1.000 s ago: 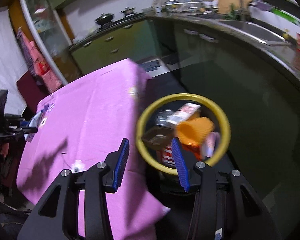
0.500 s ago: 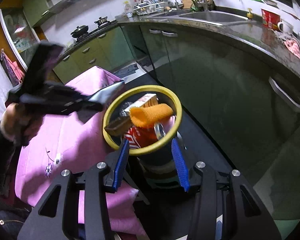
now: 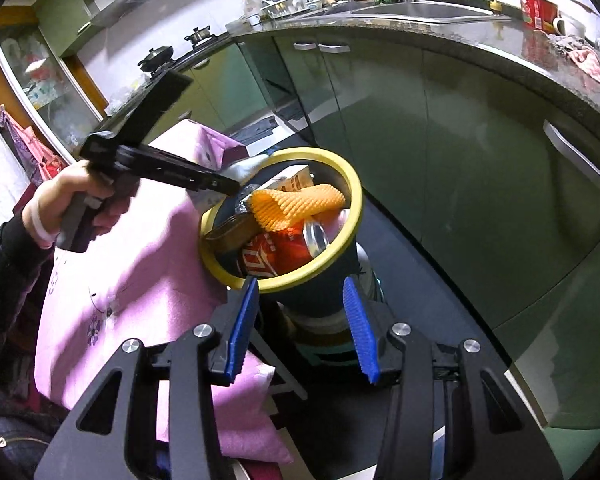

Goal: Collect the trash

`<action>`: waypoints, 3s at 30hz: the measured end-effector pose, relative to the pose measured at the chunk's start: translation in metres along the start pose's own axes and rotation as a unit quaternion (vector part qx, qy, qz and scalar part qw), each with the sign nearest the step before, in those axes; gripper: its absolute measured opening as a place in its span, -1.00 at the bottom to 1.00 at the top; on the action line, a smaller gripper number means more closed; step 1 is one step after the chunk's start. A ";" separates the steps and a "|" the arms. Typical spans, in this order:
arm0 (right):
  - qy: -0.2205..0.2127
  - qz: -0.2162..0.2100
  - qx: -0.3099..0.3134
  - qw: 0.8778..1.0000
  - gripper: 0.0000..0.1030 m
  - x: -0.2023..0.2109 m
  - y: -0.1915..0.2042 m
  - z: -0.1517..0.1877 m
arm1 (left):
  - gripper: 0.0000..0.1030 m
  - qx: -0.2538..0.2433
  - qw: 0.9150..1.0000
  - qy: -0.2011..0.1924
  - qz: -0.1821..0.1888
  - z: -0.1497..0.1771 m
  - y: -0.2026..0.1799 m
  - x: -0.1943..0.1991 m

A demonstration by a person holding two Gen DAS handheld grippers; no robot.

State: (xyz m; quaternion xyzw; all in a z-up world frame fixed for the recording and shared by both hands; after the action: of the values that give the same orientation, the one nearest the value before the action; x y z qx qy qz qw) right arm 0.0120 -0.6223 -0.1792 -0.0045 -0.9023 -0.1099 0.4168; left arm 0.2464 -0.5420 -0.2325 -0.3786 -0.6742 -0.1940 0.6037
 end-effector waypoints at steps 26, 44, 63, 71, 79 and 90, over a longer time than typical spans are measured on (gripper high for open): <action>-0.027 -0.002 0.046 0.999 0.32 0.027 0.060 0.004 | 0.81 0.035 0.962 -0.265 -0.048 0.152 0.027 0.160; -0.137 -0.002 0.151 0.979 0.91 0.086 0.247 0.004 | 0.88 0.312 0.813 -0.444 -0.212 0.462 0.145 0.322; -0.180 0.066 0.168 0.967 0.91 0.121 0.271 0.031 | 0.88 0.306 0.808 -0.461 -0.202 0.485 0.117 0.327; -0.182 0.069 0.172 0.966 0.91 0.121 0.272 0.032 | 0.88 0.308 0.808 -0.460 -0.201 0.488 0.118 0.326; -0.182 0.069 0.172 0.966 0.91 0.120 0.272 0.031 | 0.88 0.303 0.813 -0.456 -0.199 0.485 0.118 0.325; -0.184 0.070 0.171 0.966 0.91 0.120 0.272 0.029 | 0.88 0.294 0.818 -0.452 -0.200 0.482 0.115 0.322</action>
State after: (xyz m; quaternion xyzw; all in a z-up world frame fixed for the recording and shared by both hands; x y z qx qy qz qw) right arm -0.0612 -0.3606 -0.0545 -0.0162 -0.9662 0.0776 0.2451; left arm 0.0161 -0.0333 -0.0402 -0.0855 -0.9571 0.0896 0.2618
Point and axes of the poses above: each gripper's, at about its wrist camera, not at the fingertips, and x roughly against the way its jaws point, y to its left, z to its underside, the point moved 7 cm from there along -x, roughly the way its jaws point, and after that the axes turned 13 degrees about x, right-handed, at the moved point
